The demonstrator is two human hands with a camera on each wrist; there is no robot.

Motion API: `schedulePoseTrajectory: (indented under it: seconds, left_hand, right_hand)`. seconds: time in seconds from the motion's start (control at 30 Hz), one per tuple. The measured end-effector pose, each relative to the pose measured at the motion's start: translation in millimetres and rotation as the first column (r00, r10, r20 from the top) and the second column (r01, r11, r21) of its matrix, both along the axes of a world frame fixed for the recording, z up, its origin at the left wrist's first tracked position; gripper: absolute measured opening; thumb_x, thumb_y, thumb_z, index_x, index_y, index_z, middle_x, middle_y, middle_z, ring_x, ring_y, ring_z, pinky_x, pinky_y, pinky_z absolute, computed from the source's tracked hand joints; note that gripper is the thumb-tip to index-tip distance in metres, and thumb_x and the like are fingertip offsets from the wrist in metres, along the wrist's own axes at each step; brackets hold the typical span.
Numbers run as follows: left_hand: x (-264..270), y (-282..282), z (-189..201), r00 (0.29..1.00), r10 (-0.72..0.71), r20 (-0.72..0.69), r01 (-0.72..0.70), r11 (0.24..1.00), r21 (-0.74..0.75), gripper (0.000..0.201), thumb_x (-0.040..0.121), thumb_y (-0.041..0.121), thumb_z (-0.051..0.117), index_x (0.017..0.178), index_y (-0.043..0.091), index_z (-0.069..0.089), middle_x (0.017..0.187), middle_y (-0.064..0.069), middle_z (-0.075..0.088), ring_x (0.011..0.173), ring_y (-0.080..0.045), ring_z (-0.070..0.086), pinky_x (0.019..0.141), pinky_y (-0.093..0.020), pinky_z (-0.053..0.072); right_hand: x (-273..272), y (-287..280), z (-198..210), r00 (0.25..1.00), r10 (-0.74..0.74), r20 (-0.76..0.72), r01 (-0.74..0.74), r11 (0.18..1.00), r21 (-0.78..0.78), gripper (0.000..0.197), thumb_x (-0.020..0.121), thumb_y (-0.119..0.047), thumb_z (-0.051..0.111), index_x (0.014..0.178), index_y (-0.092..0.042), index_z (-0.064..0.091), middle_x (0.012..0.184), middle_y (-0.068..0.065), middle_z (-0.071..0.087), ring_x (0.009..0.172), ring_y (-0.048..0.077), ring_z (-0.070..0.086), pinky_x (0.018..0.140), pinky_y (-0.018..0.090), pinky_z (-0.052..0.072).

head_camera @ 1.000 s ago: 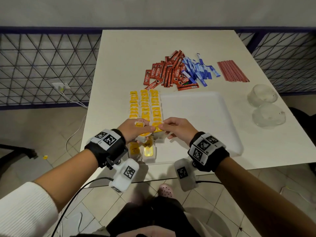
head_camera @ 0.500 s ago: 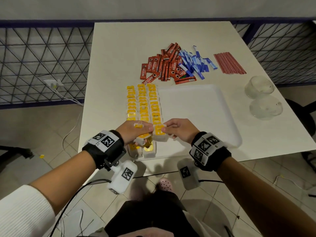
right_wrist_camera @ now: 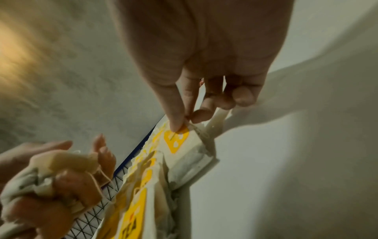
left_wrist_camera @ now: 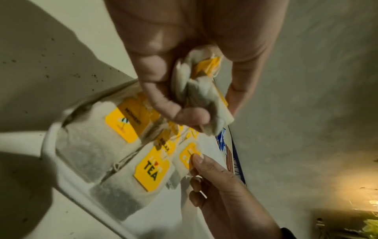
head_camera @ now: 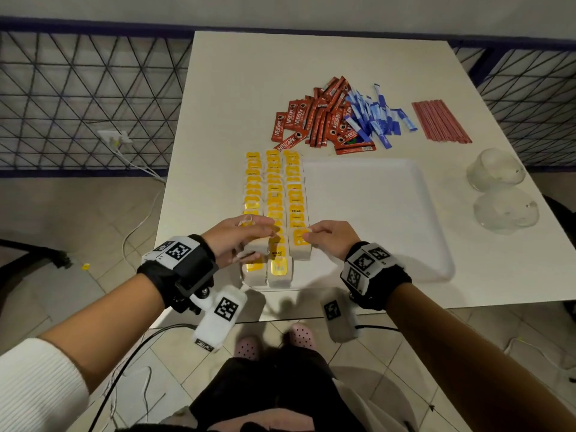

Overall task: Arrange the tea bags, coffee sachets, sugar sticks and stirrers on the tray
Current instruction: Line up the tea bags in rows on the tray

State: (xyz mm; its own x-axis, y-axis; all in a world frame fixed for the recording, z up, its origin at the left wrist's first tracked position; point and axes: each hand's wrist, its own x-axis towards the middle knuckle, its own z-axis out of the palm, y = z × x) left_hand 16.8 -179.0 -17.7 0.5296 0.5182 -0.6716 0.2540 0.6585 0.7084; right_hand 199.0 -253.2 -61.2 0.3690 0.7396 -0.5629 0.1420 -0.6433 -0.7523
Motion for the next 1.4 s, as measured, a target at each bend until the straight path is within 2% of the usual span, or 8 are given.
schedulePoseTrajectory:
  seconds: [0.3,0.43,0.57,0.67,0.9,1.07,1.2,1.4]
  left_hand:
    - [4.8,4.6,-1.8,0.995,0.081,0.060,-0.082,0.997,0.014,0.031,0.086,-0.014,0.047,0.099,0.012,0.057,0.086,-0.006,0.058,0.054,-0.010,0.063,0.045,-0.017,0.051]
    - [7.7,3.6,-5.2,0.996,0.065,0.060,-0.068,0.996,0.056,0.043,0.083,-0.016,0.051,0.118,0.010,0.052,0.075,-0.001,0.059,0.083,-0.013,0.061,0.061,-0.019,0.055]
    - [11.7,-0.1,-1.3,0.992,0.068,0.104,-0.076,0.994,0.073,0.045,0.082,-0.017,0.051,0.109,0.019,0.054,0.103,-0.004,0.060,0.095,-0.019,0.060,0.069,-0.022,0.055]
    - [16.5,-3.0,1.8,0.991,0.072,0.114,-0.084,0.991,0.105,0.046,0.081,-0.016,0.053,0.108,0.022,0.053,0.108,-0.004,0.061,0.087,-0.016,0.064,0.067,-0.020,0.056]
    - [31.6,-11.0,9.3,0.995,0.027,0.100,-0.044,0.983,0.177,0.036,0.084,-0.015,0.052,0.108,0.012,0.053,0.068,-0.002,0.060,0.041,0.002,0.055,0.041,-0.008,0.041]
    - [37.2,-13.1,7.2,1.000,0.018,0.008,-0.019,0.972,0.236,0.018,0.084,-0.001,0.062,0.100,0.007,0.059,0.055,0.007,0.065,0.047,-0.001,0.057,0.044,-0.008,0.043]
    - [38.0,-13.6,-0.9,0.997,0.014,-0.081,0.006,0.970,0.244,0.078,0.070,0.034,0.080,0.131,-0.002,0.047,0.075,-0.011,0.055,0.062,-0.015,0.058,0.058,-0.022,0.052]
    - [37.6,-18.1,-3.6,0.949,-0.070,-0.307,0.184,0.915,0.360,0.068,0.082,0.033,0.068,0.127,-0.011,0.045,0.041,0.008,0.051,0.037,-0.007,0.044,0.044,-0.016,0.038]
  right_hand:
    - [0.6,4.9,-5.0,0.998,0.066,0.014,-0.066,0.998,0.002,0.016,0.080,-0.015,0.069,0.071,-0.023,0.059,0.050,-0.010,0.057,0.079,0.023,0.058,0.097,0.047,0.046]
    - [2.1,3.7,1.0,0.991,0.103,0.081,-0.106,0.994,0.022,0.014,0.081,-0.026,0.069,0.080,-0.023,0.056,0.067,-0.008,0.053,0.088,0.023,0.059,0.094,0.041,0.047]
    - [8.5,3.9,16.8,0.984,0.089,0.151,-0.097,0.994,0.047,0.024,0.084,-0.037,0.063,0.097,-0.020,0.053,0.076,-0.008,0.049,0.085,0.016,0.054,0.083,0.030,0.043]
    - [7.7,4.0,35.2,0.995,0.094,0.031,-0.097,0.989,0.116,0.023,0.088,-0.039,0.057,0.095,-0.017,0.060,0.079,-0.005,0.053,0.071,0.008,0.049,0.070,0.024,0.039]
    - [-1.6,-4.2,49.3,0.969,0.238,-0.070,-0.225,0.963,0.148,0.015,0.087,-0.032,0.062,0.074,-0.024,0.061,0.066,-0.010,0.055,0.062,0.002,0.047,0.061,0.016,0.035]
    - [4.9,-4.8,51.9,0.976,0.215,-0.044,-0.202,0.957,0.209,0.005,0.087,-0.016,0.063,0.087,-0.012,0.060,0.072,-0.006,0.052,0.064,0.002,0.047,0.051,0.004,0.037]
    - [9.6,-6.1,54.2,0.979,0.194,-0.068,-0.176,0.961,0.212,0.007,0.087,-0.014,0.063,0.081,-0.014,0.059,0.074,-0.002,0.055,0.062,0.004,0.047,0.047,0.004,0.037]
    - [12.4,-8.7,51.9,0.978,0.198,-0.064,-0.181,0.961,0.208,0.018,0.087,-0.012,0.062,0.072,-0.020,0.055,0.069,-0.003,0.058,0.059,0.002,0.048,0.048,0.005,0.037]
